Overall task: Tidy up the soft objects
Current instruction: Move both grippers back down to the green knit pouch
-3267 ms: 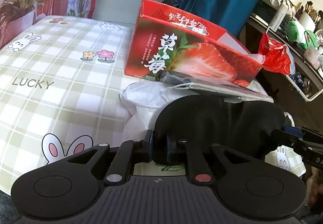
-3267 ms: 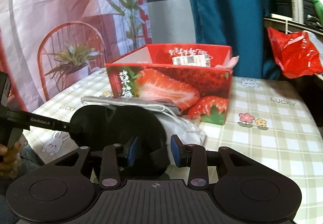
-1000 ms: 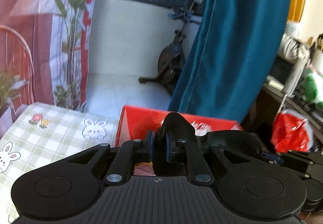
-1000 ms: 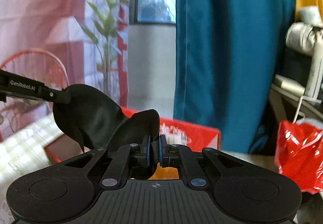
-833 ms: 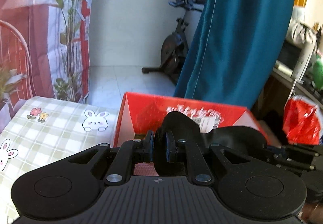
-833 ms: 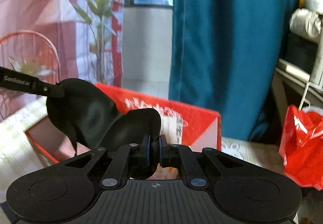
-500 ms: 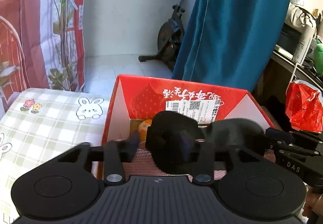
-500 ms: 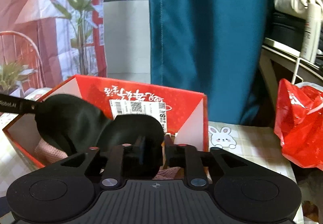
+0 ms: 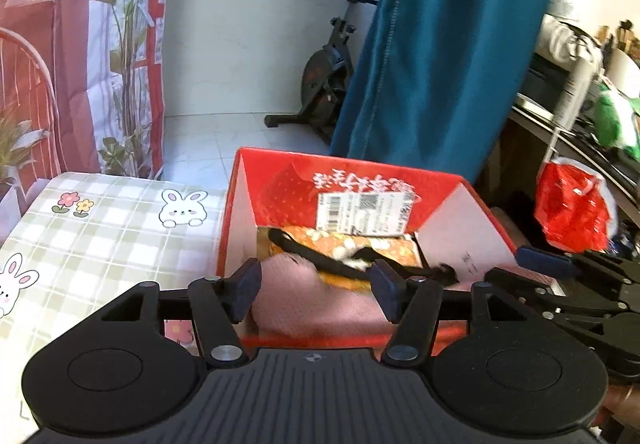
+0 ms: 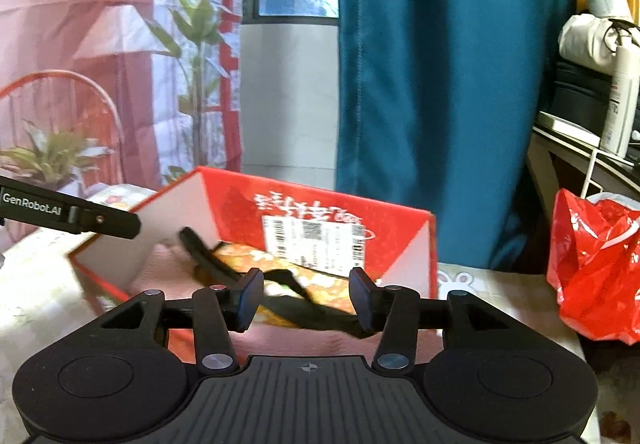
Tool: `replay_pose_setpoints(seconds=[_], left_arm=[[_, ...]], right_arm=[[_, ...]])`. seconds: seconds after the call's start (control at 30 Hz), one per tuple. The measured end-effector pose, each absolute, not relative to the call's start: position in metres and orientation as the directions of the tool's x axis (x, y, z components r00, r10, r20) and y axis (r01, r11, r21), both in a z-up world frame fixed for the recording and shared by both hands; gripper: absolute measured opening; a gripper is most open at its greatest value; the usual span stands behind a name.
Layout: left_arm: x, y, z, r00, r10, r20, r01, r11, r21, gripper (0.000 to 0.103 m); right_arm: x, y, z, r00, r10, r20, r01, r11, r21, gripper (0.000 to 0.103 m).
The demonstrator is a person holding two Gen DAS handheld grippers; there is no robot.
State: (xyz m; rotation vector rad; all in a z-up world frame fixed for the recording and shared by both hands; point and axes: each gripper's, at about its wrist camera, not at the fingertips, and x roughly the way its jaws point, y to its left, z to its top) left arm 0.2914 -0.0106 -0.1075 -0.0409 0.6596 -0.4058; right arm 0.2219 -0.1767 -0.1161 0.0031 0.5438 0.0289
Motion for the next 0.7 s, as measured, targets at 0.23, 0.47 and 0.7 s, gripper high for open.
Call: replay_pose_setpoints(seconds=[0.23,0.47,0.7], left_arm=[[0.252,-0.004,-0.108,0.686,-0.418,-0.595,0.383,0.903,-0.193,0.063],[0.196,0.011,-0.112,0.684,-0.449,-0.575,0.412,0.888,-0.204,0.063],[0.141,0.022,-0.135,0.668,-0.459,-0.586,0.418,0.882,-0.216,0.063]], right_arm=[[0.181,-0.166,-0.110,0.866,0.075,-0.495,-0.038,0.996,0.085,0.044],[0.129,-0.157,-0.108,0.874,0.124,-0.470,-0.064,0.988,0.141,0.044],[0.068,-0.148,-0.114,0.862,0.159,-0.482,-0.129,0.987,0.095,0.044]])
